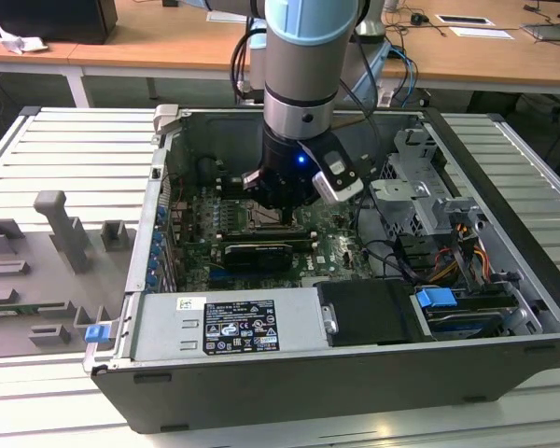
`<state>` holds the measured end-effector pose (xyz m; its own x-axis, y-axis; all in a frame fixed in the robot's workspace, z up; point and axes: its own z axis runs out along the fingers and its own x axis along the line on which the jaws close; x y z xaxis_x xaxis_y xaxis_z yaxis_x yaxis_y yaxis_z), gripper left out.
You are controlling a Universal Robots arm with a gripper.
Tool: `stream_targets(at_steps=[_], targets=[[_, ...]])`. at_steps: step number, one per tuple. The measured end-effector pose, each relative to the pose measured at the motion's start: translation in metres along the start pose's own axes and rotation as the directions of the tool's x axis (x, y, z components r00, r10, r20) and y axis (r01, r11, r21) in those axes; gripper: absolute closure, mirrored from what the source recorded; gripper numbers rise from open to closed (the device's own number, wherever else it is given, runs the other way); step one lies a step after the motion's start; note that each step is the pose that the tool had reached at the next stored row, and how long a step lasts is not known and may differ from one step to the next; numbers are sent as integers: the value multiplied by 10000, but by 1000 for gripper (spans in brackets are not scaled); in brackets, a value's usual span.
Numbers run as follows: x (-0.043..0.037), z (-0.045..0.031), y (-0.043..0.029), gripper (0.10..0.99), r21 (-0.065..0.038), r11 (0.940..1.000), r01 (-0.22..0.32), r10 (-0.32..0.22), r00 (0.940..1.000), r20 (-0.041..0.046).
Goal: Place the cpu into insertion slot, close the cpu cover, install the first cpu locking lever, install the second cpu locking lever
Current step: 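Install the second cpu locking lever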
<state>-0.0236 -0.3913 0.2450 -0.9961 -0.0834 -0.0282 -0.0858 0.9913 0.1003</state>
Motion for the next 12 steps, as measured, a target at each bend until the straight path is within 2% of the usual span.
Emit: stream_targets(at_steps=[2,4,5,6,7,8,12], targets=[[11,-2,-30,980,-39,10000,42,-42,10000,-1],[41,-3,-36,980,-197,9997,143,-143,9999,3],[48,-3,-36,980,-311,9994,182,-182,9998,10],[58,-3,-35,980,-522,9983,240,-239,9997,27],[68,-1,-34,980,-829,9960,339,-336,9994,51],[69,1,-34,980,-935,9948,414,-410,9991,57],[69,1,-34,980,-970,9935,592,-591,9982,43]])
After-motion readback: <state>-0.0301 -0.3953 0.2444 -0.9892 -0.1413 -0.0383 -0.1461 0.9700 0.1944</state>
